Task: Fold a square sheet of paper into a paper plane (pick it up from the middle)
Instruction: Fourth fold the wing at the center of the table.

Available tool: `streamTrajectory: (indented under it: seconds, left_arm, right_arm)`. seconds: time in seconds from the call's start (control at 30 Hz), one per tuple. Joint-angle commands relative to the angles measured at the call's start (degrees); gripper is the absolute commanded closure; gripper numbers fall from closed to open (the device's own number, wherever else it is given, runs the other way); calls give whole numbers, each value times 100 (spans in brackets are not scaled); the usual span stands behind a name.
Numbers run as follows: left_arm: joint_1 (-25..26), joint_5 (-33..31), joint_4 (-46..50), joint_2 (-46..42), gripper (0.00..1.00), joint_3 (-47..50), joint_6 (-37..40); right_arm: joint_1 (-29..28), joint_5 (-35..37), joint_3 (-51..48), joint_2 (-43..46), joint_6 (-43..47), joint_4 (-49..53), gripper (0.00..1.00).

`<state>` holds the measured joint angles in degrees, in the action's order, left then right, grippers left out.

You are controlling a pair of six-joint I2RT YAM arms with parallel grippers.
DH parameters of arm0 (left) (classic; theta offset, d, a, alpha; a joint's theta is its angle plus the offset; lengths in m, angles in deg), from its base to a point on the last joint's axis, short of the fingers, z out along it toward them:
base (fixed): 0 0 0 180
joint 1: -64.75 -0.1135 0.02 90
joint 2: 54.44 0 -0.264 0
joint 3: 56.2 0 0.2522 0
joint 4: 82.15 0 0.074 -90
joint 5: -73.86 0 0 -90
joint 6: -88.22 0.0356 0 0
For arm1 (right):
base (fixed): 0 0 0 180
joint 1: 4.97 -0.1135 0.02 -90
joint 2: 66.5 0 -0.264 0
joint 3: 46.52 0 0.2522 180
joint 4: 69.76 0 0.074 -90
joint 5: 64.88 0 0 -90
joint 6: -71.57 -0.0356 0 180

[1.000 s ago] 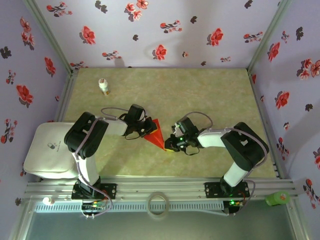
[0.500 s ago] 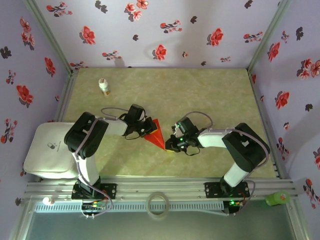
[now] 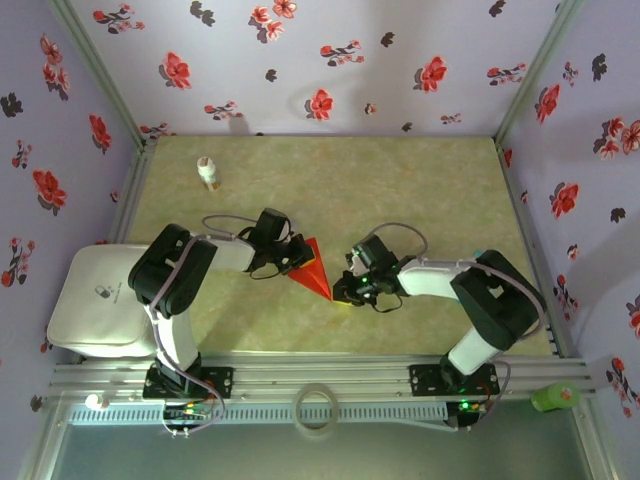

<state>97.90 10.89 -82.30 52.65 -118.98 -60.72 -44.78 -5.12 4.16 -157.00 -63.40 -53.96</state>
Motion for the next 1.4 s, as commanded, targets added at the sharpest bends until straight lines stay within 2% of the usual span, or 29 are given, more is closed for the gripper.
streamTrajectory:
  seconds: [0.0,0.1,0.23,0.5,0.77,1.1,1.37]
  left_arm:
    - [-35,-259,398,146,100,129,168]
    - [-30,-260,399,143,100,137,163]
    - [-38,-262,423,145,100,132,174]
    - [-37,-261,428,179,100,128,189]
    - [-43,-253,459,163,100,120,198]
    - [-54,-257,512,184,100,92,225]
    - [-97,-268,538,183,100,104,224]
  right_arm:
    - [-26,480,174,443,49,490,82]
    - [-27,520,221,626,-106,201,82]
    - [-123,-68,362,283,-397,-602,93]
    - [-387,-3,1115,-738,-346,-369,100]
    - [-363,122,907,-1084,-328,-437,100]
    - [-301,-4,42,-916,-745,-1307,99]
    - [-306,-53,-201,-620,-765,-1354,96]
